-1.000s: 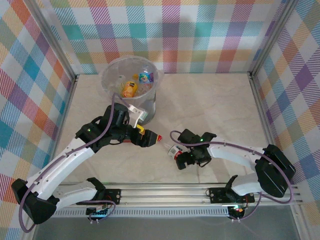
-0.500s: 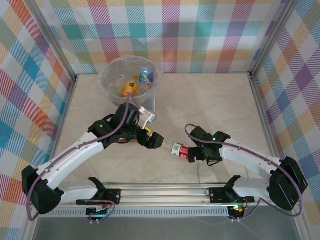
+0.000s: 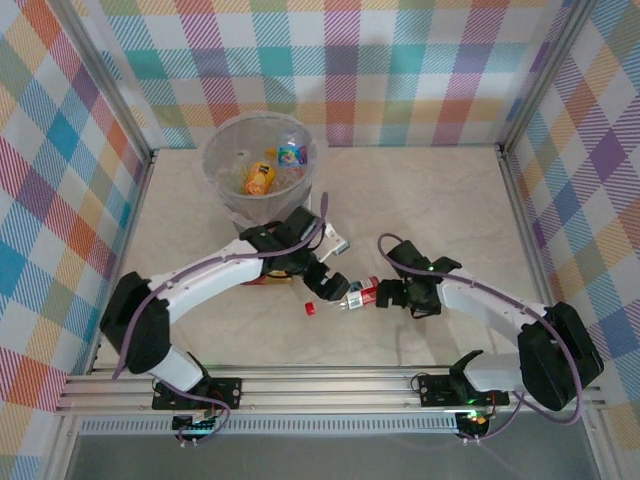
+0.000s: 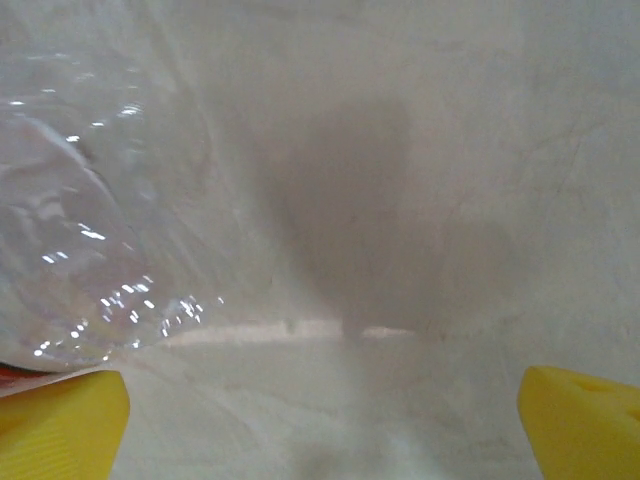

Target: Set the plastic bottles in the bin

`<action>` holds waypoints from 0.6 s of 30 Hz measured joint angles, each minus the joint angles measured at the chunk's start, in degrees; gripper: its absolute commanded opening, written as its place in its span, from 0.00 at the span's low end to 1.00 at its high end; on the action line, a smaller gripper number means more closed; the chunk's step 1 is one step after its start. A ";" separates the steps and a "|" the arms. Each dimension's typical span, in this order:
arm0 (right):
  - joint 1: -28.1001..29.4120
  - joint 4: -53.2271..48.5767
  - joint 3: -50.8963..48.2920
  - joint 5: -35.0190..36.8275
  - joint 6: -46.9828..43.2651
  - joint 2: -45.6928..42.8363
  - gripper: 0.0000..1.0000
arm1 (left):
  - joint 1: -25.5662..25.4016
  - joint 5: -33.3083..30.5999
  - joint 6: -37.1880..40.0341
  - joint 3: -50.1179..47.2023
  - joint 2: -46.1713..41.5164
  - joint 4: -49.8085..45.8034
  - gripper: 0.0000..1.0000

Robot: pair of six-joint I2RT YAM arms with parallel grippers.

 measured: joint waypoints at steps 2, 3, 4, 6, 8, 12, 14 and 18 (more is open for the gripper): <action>-1.55 1.70 0.00 -0.81 -0.37 0.63 1.00 | -0.55 -0.46 1.16 2.47 3.63 -0.02 1.00; -2.25 2.54 0.00 -1.14 -0.72 0.76 1.00 | -1.03 -0.81 1.55 4.02 5.73 -0.22 1.00; -2.69 2.93 0.02 -1.33 -0.92 0.76 1.00 | -1.51 -1.27 1.81 5.35 7.43 -0.33 1.00; -3.19 3.56 0.00 -1.68 -1.33 0.28 1.00 | -2.86 -2.40 1.84 8.44 11.43 -0.66 0.98; -3.98 3.63 -0.02 -2.05 -1.60 -0.98 1.00 | -4.35 -3.74 1.20 11.39 15.15 -0.98 0.96; -6.95 3.23 -0.66 -2.86 -1.73 -5.70 1.00 | -7.17 -7.80 -1.90 16.24 20.96 -2.89 0.92; -8.22 2.49 -1.09 -2.86 -1.86 -8.09 1.00 | -8.37 -9.97 -4.28 18.08 23.08 -4.35 0.91; -9.44 0.70 -1.18 -2.84 -2.08 -10.88 1.00 | -10.54 -15.13 -9.18 21.42 26.18 -7.15 0.88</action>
